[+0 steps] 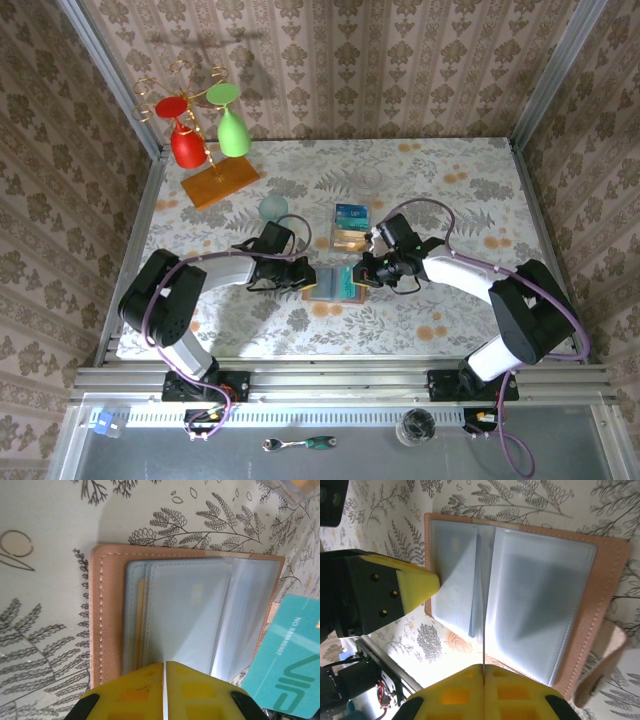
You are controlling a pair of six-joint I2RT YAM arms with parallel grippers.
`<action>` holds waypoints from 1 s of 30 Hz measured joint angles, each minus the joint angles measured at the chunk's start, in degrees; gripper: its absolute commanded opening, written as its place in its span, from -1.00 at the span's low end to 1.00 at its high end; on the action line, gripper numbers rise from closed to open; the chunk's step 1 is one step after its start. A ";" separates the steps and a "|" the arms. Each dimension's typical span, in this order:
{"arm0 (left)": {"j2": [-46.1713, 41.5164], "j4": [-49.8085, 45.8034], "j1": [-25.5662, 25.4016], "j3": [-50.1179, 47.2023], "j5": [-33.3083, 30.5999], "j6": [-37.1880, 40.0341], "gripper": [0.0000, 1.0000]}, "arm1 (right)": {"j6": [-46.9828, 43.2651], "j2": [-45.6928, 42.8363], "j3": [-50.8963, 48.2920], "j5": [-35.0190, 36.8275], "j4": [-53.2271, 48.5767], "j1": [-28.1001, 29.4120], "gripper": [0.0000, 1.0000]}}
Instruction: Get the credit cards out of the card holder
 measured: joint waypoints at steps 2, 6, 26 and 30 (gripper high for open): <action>-0.42 -0.94 0.00 0.57 -0.33 0.00 -0.76 | -2.54 0.00 2.54 1.90 -2.99 -0.11 -0.94; -1.25 -2.38 0.13 2.60 -0.72 0.00 -0.74 | -8.00 0.00 7.80 6.08 -8.26 -0.13 -0.97; -0.87 -10.25 5.73 11.78 -2.19 3.93 -0.72 | -27.39 0.94 14.25 14.95 -13.31 -0.22 -1.00; -0.74 -11.08 6.97 12.00 -1.75 4.76 -0.72 | -30.93 2.21 15.74 15.04 -13.53 -0.22 -1.00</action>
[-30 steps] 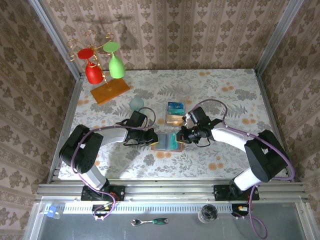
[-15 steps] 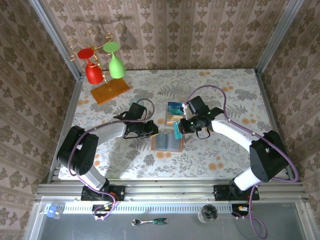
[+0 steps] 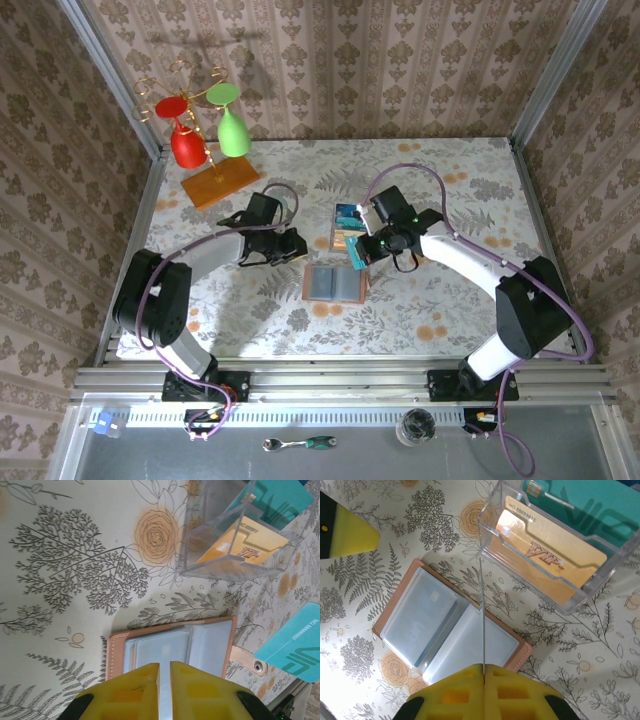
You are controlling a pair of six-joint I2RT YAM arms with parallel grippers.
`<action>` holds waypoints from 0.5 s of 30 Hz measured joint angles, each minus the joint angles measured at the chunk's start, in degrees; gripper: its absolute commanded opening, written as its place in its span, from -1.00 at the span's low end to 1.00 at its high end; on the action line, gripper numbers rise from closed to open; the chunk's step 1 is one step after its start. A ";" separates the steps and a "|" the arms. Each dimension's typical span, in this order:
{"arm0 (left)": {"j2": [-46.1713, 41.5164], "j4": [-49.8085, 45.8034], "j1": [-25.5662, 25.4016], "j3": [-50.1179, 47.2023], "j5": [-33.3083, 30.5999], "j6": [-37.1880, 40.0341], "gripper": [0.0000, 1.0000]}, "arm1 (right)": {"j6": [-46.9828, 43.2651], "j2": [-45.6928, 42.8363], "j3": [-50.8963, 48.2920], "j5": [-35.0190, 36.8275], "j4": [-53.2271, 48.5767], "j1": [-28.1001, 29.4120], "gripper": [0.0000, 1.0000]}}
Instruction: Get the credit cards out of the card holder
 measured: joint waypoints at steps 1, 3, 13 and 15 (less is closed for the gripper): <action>0.00 -0.28 0.11 0.00 0.02 0.24 -0.72 | -0.98 0.24 0.33 -0.02 0.00 0.00 -1.00; 0.00 -1.01 0.61 0.02 0.17 0.79 -0.72 | -3.50 0.48 1.11 0.00 -0.02 0.00 -1.00; -0.04 -1.90 4.00 0.02 1.99 1.92 -0.72 | -20.13 5.90 11.47 3.67 -6.32 -0.02 -1.00; -0.04 -1.90 4.00 0.02 2.29 1.92 -0.72 | -25.11 8.76 15.56 4.63 -9.25 -0.17 -1.00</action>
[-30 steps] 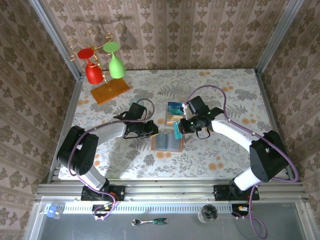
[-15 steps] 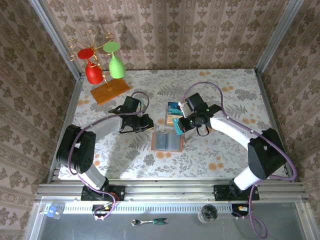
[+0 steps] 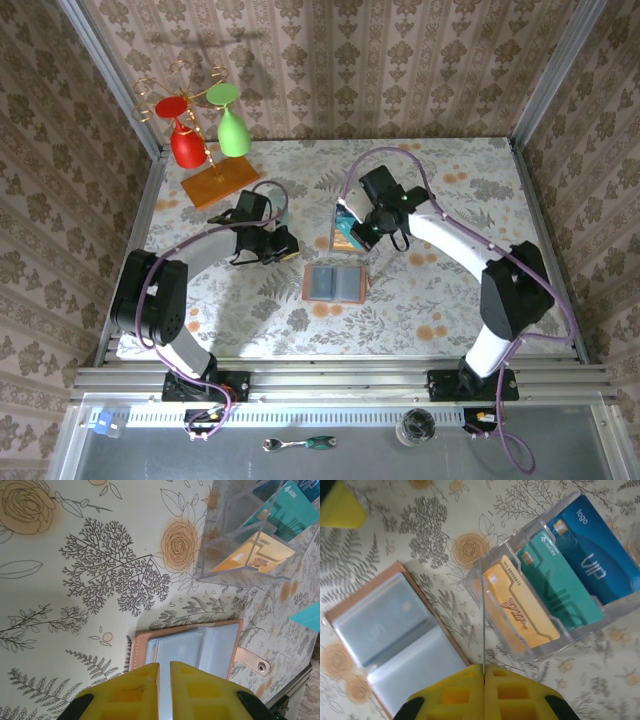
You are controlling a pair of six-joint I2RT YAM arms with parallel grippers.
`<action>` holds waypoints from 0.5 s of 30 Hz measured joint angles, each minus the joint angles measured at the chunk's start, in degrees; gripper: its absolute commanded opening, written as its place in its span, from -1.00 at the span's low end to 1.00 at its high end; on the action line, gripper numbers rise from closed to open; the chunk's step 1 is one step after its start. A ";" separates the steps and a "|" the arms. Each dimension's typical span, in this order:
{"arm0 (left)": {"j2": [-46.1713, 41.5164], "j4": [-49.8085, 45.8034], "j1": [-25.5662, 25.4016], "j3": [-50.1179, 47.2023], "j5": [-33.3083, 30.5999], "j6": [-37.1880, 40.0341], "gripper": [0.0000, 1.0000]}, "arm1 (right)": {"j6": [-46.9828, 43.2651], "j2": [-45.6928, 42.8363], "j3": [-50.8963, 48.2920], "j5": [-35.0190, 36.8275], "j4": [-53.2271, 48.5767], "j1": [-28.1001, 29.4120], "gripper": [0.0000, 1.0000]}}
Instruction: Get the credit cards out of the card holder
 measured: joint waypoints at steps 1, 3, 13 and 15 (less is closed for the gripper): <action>0.00 0.00 0.00 -0.02 0.09 0.00 -0.72 | -1.95 1.09 1.62 0.33 -1.33 -0.04 -1.00; -0.02 0.13 0.07 -0.07 0.11 -0.02 -0.72 | -6.93 3.85 5.57 0.96 -4.87 -0.13 -1.00; -0.02 1.79 0.09 -2.10 0.07 -0.07 -0.71 | -22.82 14.69 25.31 1.11 -21.05 -2.23 -1.00; -0.02 1.99 0.11 -2.10 0.07 -0.07 -0.71 | -24.79 16.48 29.11 0.94 -24.17 -2.47 -1.00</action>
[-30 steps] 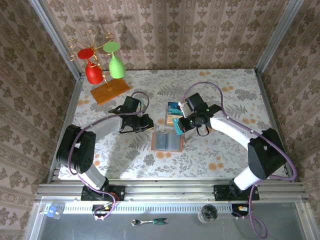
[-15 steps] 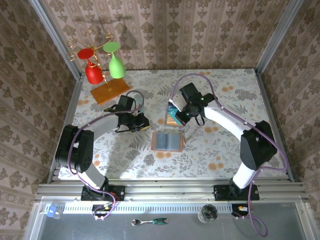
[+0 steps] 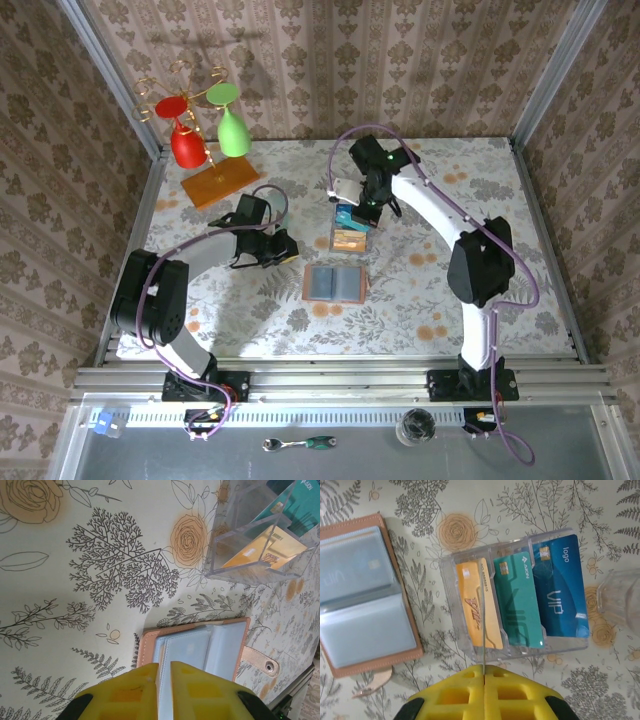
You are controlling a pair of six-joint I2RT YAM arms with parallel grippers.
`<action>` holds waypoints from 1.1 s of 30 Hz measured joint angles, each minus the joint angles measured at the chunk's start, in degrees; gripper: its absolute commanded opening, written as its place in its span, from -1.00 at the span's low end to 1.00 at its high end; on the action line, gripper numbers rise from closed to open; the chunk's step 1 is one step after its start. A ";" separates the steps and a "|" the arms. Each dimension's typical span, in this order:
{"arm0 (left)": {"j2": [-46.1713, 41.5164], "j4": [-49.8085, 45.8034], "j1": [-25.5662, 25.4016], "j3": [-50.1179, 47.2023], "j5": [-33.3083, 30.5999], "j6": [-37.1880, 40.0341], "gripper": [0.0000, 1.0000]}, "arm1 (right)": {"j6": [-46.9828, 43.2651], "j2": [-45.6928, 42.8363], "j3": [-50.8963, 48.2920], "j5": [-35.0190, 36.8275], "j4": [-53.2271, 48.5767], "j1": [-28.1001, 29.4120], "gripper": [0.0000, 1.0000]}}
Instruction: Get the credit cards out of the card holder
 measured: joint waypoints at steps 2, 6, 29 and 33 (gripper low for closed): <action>0.00 0.28 0.00 0.00 0.02 0.02 -0.71 | -1.62 1.77 3.56 -0.17 -2.84 -0.31 -1.00; 0.00 0.79 0.00 0.00 0.02 0.00 -0.71 | -4.17 5.35 10.10 -0.46 -8.59 -0.92 -1.00; 0.02 3.17 0.00 -1.18 0.00 -0.24 -0.69 | -9.49 19.71 27.39 0.39 -17.99 -1.75 -1.00; 0.24 3.23 0.00 -1.18 0.02 -0.24 -0.69 | -9.46 20.46 27.39 0.42 -18.01 -1.75 -1.00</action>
